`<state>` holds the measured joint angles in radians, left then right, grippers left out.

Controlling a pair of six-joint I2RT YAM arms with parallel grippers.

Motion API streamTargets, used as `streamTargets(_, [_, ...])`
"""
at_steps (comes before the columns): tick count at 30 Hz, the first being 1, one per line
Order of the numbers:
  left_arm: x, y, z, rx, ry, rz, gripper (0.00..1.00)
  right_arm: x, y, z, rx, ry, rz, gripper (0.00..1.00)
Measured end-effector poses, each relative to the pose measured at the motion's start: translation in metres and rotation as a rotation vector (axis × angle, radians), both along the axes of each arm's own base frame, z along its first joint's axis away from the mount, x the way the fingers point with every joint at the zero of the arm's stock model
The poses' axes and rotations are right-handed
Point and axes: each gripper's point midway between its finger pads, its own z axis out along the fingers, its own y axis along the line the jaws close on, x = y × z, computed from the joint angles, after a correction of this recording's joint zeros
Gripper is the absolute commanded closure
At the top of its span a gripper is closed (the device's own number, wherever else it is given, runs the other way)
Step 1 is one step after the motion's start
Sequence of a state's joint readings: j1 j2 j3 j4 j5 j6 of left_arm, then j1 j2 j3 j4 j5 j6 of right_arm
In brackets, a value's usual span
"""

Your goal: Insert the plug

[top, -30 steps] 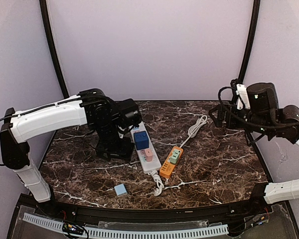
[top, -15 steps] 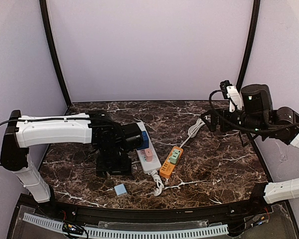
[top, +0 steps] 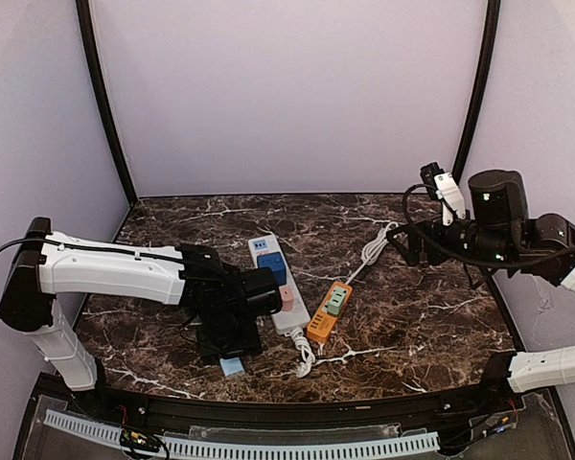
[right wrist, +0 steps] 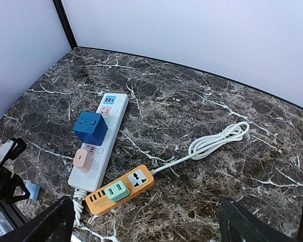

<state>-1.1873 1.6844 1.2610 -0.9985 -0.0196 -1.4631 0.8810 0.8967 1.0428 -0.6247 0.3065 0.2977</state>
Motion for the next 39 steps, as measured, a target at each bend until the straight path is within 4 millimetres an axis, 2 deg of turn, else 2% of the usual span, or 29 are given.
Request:
streamTargets(4, [-0.006,0.010,-0.017,0.028,0.011,0.062,0.32,-0.004,-0.004,0.006,0.005,-0.022,0.011,0.01])
streamTargets(10, [-0.004,0.005,-0.025,-0.003,0.004,0.113,0.32,-0.006,-0.007,0.010,0.008,-0.041,0.013,0.01])
streamTargets(16, [-0.004,0.003,-0.035,-0.023,0.003,0.130,0.36,-0.006,-0.008,0.008,0.006,-0.036,0.011,0.01])
streamTargets(23, [-0.009,0.013,-0.053,-0.007,0.015,0.158,0.41,-0.006,-0.008,0.007,0.008,-0.033,0.007,0.01])
streamTargets(39, [-0.009,0.007,-0.062,-0.004,0.023,0.133,0.50,-0.007,-0.010,0.007,0.016,-0.025,-0.001,0.02])
